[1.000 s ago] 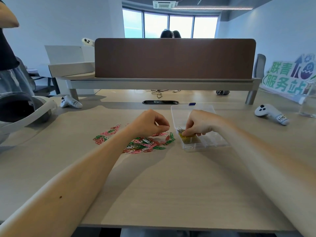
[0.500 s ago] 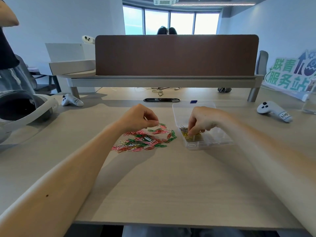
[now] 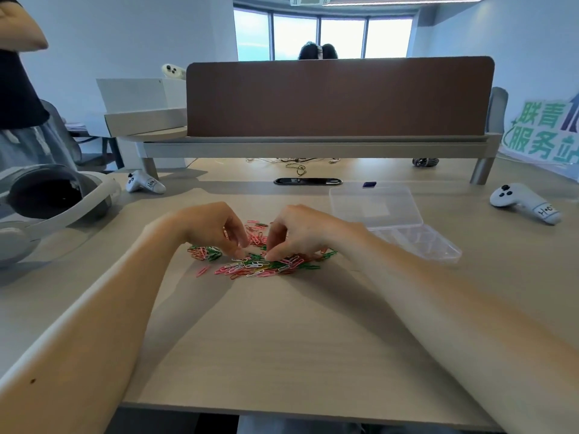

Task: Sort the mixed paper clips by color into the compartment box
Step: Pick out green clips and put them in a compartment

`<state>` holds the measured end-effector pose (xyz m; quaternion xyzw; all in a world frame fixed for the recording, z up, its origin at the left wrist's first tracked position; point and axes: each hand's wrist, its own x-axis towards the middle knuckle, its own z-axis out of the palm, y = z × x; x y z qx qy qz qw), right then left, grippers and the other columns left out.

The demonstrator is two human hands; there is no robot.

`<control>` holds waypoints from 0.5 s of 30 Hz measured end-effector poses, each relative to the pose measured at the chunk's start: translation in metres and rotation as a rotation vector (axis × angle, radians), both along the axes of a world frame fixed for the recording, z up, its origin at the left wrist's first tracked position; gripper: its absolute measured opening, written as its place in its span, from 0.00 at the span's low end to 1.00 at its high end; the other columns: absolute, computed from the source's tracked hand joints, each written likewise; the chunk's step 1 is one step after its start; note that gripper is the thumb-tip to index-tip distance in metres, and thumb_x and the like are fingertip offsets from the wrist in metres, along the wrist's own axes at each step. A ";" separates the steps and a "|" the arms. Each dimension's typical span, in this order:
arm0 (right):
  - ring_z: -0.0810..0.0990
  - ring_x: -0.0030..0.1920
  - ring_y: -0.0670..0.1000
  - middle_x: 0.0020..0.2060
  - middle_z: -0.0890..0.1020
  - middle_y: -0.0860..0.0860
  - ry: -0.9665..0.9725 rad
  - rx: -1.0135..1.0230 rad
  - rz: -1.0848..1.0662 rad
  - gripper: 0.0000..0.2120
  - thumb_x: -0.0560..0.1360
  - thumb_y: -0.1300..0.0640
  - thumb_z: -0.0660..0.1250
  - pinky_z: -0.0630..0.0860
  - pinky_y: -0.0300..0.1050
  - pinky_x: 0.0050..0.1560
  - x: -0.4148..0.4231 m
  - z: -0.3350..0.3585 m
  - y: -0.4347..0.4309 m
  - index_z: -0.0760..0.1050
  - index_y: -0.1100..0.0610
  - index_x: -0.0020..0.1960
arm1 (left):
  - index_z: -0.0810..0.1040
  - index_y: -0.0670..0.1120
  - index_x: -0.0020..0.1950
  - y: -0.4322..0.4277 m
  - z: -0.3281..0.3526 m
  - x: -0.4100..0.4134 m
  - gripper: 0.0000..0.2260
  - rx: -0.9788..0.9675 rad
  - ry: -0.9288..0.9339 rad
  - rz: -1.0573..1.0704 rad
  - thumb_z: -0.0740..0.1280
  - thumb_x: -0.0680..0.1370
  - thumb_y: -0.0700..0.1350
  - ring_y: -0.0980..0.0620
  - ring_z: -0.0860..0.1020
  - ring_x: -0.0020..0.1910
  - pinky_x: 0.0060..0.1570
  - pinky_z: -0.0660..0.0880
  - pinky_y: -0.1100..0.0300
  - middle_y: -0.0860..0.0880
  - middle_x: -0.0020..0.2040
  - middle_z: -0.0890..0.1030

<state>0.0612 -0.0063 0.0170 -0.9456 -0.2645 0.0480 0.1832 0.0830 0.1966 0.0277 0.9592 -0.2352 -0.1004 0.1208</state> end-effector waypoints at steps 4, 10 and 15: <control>0.78 0.42 0.44 0.36 0.79 0.41 -0.017 -0.042 0.015 0.06 0.70 0.51 0.75 0.69 0.37 0.39 0.006 -0.006 0.015 0.84 0.50 0.45 | 0.84 0.51 0.47 0.000 -0.008 0.002 0.05 0.046 -0.003 -0.002 0.74 0.72 0.47 0.58 0.78 0.42 0.43 0.71 0.65 0.55 0.42 0.83; 0.78 0.39 0.45 0.35 0.79 0.43 -0.030 -0.059 -0.014 0.04 0.73 0.53 0.73 0.73 0.41 0.39 0.011 -0.007 0.014 0.81 0.50 0.40 | 0.83 0.49 0.43 0.005 -0.009 0.002 0.02 -0.030 0.004 0.033 0.74 0.72 0.45 0.57 0.78 0.36 0.43 0.74 0.63 0.53 0.38 0.83; 0.77 0.40 0.46 0.36 0.79 0.44 -0.061 -0.041 -0.048 0.04 0.74 0.52 0.72 0.71 0.39 0.37 0.012 -0.008 0.009 0.81 0.52 0.42 | 0.83 0.48 0.50 0.011 -0.007 0.000 0.07 -0.135 0.002 0.067 0.74 0.73 0.41 0.53 0.82 0.43 0.50 0.75 0.61 0.50 0.42 0.85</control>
